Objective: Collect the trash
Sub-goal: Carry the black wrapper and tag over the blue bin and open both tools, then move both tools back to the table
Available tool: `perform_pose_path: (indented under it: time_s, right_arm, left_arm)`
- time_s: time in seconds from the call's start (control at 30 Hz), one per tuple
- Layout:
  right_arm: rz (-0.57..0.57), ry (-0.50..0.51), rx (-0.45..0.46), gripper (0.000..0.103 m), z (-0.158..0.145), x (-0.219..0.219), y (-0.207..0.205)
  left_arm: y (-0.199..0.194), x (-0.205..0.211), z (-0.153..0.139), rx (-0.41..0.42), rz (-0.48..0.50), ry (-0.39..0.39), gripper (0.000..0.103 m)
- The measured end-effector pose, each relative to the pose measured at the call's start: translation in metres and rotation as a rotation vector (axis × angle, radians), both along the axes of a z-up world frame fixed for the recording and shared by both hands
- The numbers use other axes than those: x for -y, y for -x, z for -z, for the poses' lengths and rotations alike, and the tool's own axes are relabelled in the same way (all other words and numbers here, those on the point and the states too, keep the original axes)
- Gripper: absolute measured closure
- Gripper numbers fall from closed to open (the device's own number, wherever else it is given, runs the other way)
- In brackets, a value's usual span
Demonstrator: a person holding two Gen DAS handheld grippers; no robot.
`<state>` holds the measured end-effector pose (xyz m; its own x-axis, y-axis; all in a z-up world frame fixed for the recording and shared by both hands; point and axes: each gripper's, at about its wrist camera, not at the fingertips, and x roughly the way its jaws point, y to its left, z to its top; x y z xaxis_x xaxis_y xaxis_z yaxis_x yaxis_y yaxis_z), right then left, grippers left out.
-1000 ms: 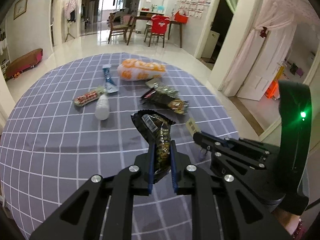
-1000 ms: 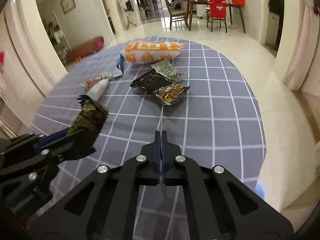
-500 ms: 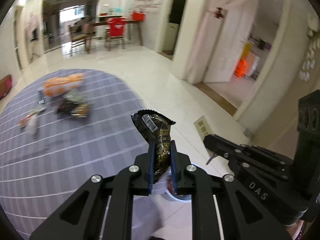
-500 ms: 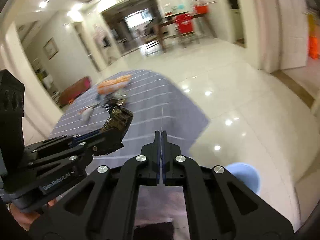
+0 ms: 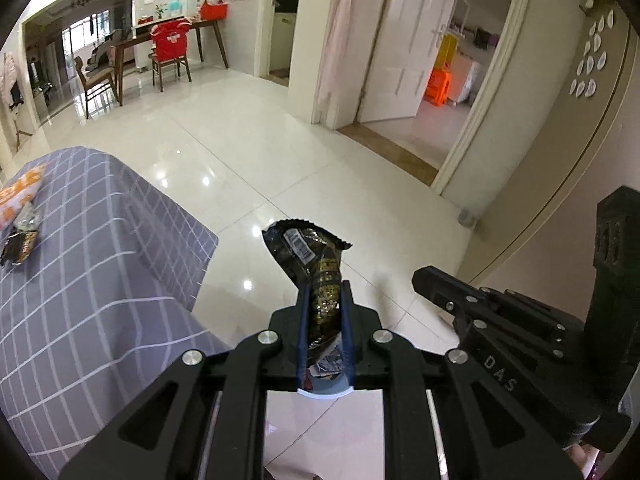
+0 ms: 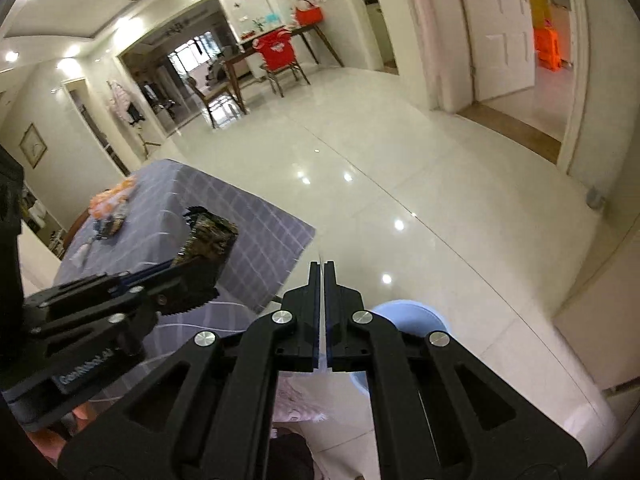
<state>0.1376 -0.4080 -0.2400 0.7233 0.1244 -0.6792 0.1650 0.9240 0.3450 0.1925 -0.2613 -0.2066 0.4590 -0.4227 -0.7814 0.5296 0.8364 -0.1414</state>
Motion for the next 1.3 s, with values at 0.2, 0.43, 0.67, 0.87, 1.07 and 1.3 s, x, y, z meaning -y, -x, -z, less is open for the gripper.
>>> perform_pose_path:
  time_s: [0.2,0.43,0.67,0.87,1.07,1.3]
  right_arm:
    - [0.063,0.018,0.011,0.054,0.007,0.021,0.016]
    - [0.107,0.034,0.040,0.052,0.004,0.034,0.037]
    - [0.164,0.021,0.083,0.049,-0.002,0.049,0.053]
    - [0.215,0.029,0.133,0.049,-0.014,0.055,0.065]
    - [0.221,0.012,0.140,0.046,-0.019,0.054,0.066]
    - [0.160,0.005,0.143,0.046,-0.025,0.028,0.056]
  left_arm:
    - [-0.001,0.021,0.015,-0.029,0.028,-0.024,0.089]
    - [0.005,0.040,0.026,-0.045,0.062,-0.047,0.089]
    - [0.007,0.052,0.023,-0.041,0.088,-0.057,0.089]
    - [0.004,0.061,0.015,-0.029,0.089,-0.026,0.062]
    - [-0.004,0.040,0.012,-0.071,-0.006,0.010,0.031]
    - [0.002,0.014,-0.002,-0.015,-0.032,-0.017,0.029]
